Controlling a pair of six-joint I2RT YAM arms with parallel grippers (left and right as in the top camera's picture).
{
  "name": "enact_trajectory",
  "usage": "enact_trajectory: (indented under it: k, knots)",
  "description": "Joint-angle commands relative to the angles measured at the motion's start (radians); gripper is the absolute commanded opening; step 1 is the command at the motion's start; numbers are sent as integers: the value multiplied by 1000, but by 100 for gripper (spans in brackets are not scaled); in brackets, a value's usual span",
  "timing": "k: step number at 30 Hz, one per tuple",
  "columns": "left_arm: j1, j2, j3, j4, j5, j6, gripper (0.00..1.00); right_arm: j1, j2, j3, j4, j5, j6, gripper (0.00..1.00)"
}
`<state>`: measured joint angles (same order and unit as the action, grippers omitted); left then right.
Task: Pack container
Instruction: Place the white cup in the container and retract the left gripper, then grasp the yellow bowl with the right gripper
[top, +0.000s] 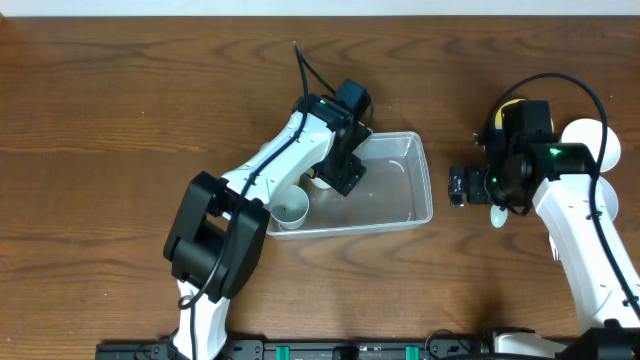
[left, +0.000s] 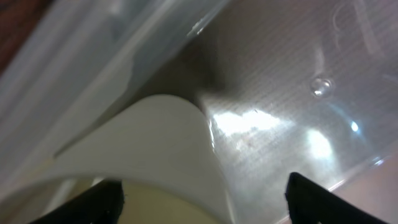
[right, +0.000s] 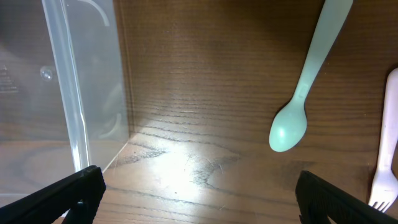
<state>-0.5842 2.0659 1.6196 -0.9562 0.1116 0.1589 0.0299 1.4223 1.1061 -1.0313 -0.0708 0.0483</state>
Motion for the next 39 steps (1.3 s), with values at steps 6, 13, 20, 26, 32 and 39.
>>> enact_trajectory:
  k: [6,13,20,26,32,39]
  knots:
    - [8,-113,222,-96,-106,2,97,2,5,17,-5,7,10,99]
    - [84,-258,252,-117,-109,-32,98,2,5,17,-3,-40,10,99]
    - [311,-374,251,-179,-108,-171,98,0,-45,107,11,27,27,99]
    - [518,-485,220,-227,0,-187,98,-7,-42,366,52,178,4,99]
    - [576,-631,25,-201,5,-194,98,-84,100,534,47,175,-79,99]
    - [575,-814,-298,-63,5,-244,98,-130,335,554,60,171,-134,99]
